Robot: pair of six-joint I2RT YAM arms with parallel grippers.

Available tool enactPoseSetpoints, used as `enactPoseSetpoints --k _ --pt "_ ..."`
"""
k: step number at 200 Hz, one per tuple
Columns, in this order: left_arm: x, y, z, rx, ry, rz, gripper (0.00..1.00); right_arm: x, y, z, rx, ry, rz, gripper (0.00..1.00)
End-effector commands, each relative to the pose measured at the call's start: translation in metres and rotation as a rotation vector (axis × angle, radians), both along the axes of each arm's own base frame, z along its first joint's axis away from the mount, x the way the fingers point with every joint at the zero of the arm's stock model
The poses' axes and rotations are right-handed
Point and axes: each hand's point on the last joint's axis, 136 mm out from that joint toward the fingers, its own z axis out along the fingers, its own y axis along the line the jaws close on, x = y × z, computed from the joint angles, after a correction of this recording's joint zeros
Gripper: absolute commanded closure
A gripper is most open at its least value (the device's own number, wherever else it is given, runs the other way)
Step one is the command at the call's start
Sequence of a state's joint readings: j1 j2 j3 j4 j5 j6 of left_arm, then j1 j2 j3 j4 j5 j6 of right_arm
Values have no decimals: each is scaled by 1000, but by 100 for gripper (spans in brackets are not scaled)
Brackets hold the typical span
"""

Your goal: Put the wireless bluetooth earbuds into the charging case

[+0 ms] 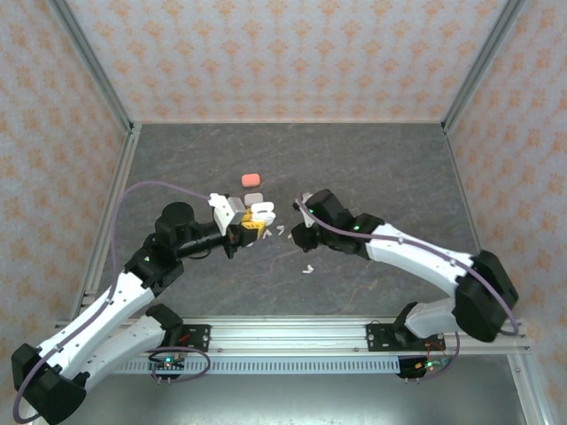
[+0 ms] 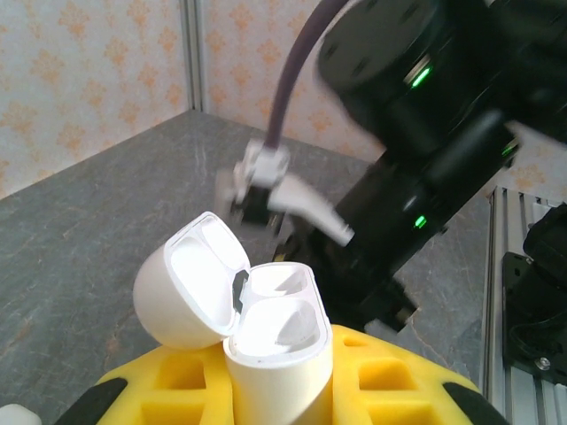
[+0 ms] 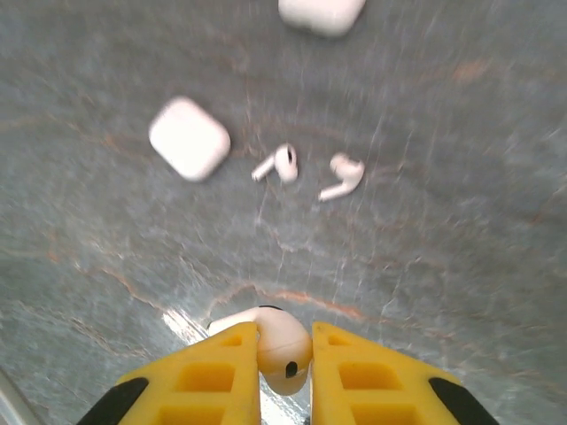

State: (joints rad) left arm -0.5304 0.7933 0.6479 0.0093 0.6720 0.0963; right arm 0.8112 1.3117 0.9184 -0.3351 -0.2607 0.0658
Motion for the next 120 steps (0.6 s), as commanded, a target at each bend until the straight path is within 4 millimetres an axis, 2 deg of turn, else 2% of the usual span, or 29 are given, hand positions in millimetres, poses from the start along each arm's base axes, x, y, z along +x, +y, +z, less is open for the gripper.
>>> enactPoseSetpoints --k 1,12,16,29,55,80,120 --pt "1 -7 15 -54 -32 -20 100 11 -11 45 16 -162 -27 83" --pt "3 -9 14 -55 -30 -24 100 12 -12 63 33 -209 -26 83" --pt "4 -10 15 -55 -29 -25 100 10 -14 78 59 -242 -25 83" --pt "5 -12 14 -55 -24 -34 100 9 -15 101 94 -299 -14 83" --pt "7 -15 13 -55 -14 -45 100 6 -13 137 157 -379 14 83" --pt "8 -17 11 -55 -12 -50 100 0 -5 160 206 -433 56 83" --pt "8 -18 10 -56 -7 -58 100 -10 14 171 205 -500 134 83"
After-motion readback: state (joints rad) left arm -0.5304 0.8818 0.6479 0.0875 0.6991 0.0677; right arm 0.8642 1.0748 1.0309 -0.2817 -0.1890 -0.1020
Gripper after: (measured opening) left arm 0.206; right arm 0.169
